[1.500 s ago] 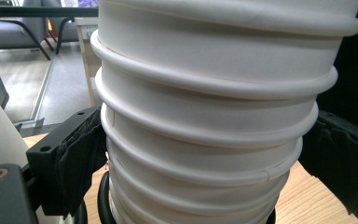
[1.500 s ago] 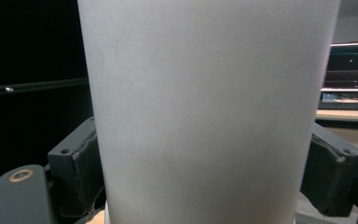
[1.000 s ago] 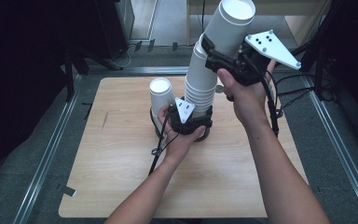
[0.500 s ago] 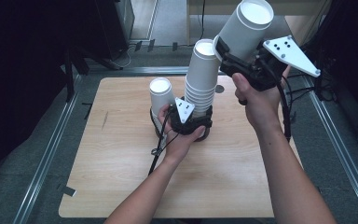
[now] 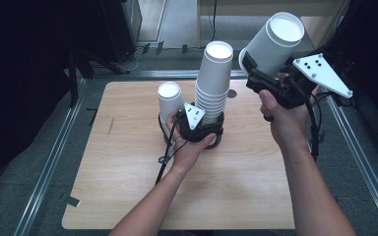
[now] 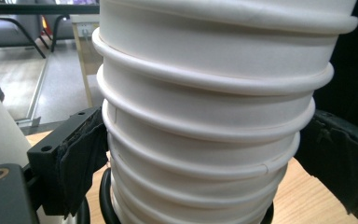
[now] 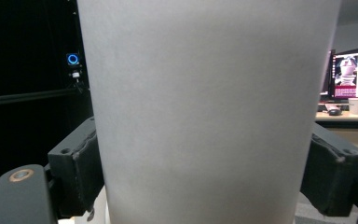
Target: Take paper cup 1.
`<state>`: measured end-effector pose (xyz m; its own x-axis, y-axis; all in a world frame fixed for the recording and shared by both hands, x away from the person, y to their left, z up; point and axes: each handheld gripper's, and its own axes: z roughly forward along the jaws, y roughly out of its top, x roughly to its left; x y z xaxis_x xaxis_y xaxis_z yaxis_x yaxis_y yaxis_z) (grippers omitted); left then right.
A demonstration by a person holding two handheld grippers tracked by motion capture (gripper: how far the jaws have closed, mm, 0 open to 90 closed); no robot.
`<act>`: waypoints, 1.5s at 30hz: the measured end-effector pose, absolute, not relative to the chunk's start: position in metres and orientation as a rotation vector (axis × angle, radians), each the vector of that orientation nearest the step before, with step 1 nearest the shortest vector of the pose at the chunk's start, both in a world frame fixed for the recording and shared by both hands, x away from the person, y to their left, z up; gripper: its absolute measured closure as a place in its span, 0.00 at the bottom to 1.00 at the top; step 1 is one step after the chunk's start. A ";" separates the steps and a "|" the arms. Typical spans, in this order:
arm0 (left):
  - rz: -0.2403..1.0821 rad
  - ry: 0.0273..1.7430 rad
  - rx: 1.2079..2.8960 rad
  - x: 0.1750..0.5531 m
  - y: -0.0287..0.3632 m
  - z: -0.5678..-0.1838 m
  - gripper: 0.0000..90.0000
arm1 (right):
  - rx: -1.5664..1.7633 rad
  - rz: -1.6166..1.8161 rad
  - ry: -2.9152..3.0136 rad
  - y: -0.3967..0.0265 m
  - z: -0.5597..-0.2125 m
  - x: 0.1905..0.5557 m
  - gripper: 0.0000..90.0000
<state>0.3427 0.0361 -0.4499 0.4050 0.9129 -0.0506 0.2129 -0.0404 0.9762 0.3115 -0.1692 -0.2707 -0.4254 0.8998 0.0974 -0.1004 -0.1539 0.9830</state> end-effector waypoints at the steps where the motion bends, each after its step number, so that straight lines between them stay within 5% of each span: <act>1: 0.768 1.039 1.532 0.342 0.037 -0.449 0.06 | 0.970 1.681 1.349 -0.170 -0.273 0.310 0.15; 22: 0.725 0.924 1.629 0.297 0.061 -0.445 0.02 | 1.029 1.571 1.356 -0.180 -0.343 0.294 0.16; 45: 0.680 0.985 1.645 0.249 0.122 -0.456 0.02 | 1.056 1.432 1.456 -0.180 -0.405 0.271 0.15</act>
<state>0.2493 0.1223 -0.4558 0.4989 0.8656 -0.0426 0.2678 -0.1073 0.9575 0.2710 -0.1803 -0.4055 -0.3141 0.9494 0.0036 0.0192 0.0025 0.9998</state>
